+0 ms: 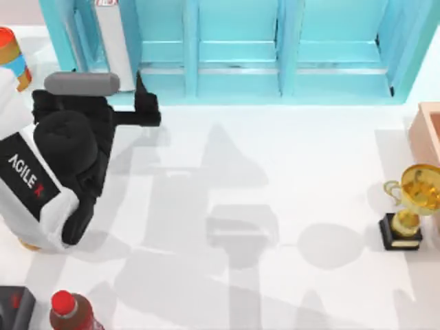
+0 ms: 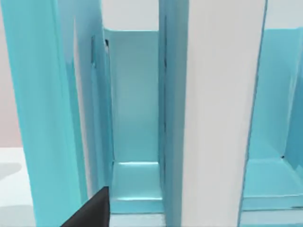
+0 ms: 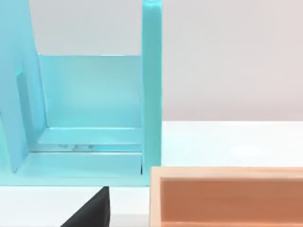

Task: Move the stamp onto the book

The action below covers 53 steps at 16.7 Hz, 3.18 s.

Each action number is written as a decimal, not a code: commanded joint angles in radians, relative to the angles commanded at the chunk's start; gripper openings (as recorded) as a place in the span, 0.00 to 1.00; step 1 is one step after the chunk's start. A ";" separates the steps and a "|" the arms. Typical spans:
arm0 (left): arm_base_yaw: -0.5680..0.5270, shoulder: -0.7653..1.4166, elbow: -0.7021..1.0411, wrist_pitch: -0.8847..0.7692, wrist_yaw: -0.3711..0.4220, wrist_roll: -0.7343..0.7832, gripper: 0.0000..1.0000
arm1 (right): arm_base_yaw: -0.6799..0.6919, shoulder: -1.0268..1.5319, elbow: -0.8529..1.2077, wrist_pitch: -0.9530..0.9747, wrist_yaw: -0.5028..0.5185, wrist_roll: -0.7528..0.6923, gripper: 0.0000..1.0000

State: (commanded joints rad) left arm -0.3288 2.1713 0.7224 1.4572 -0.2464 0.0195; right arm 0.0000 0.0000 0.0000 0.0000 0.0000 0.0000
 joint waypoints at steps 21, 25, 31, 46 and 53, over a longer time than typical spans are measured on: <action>0.048 0.223 0.450 -0.228 0.043 -0.001 1.00 | 0.000 0.000 0.000 0.000 0.000 0.000 1.00; 0.064 0.249 0.484 -0.236 0.056 -0.002 1.00 | 0.000 0.000 0.000 0.000 0.000 0.000 1.00; 0.064 0.249 0.484 -0.236 0.056 -0.002 0.70 | 0.000 0.000 0.000 0.000 0.000 0.000 1.00; 0.064 0.249 0.484 -0.236 0.056 -0.002 0.00 | 0.000 0.000 0.000 0.000 0.000 0.000 1.00; 0.040 0.182 0.430 -0.295 0.036 -0.001 0.00 | 0.000 0.000 0.000 0.000 0.000 0.000 1.00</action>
State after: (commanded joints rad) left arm -0.2890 2.3535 1.1521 1.1625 -0.2105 0.0182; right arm 0.0000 0.0000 0.0000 0.0000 0.0000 0.0000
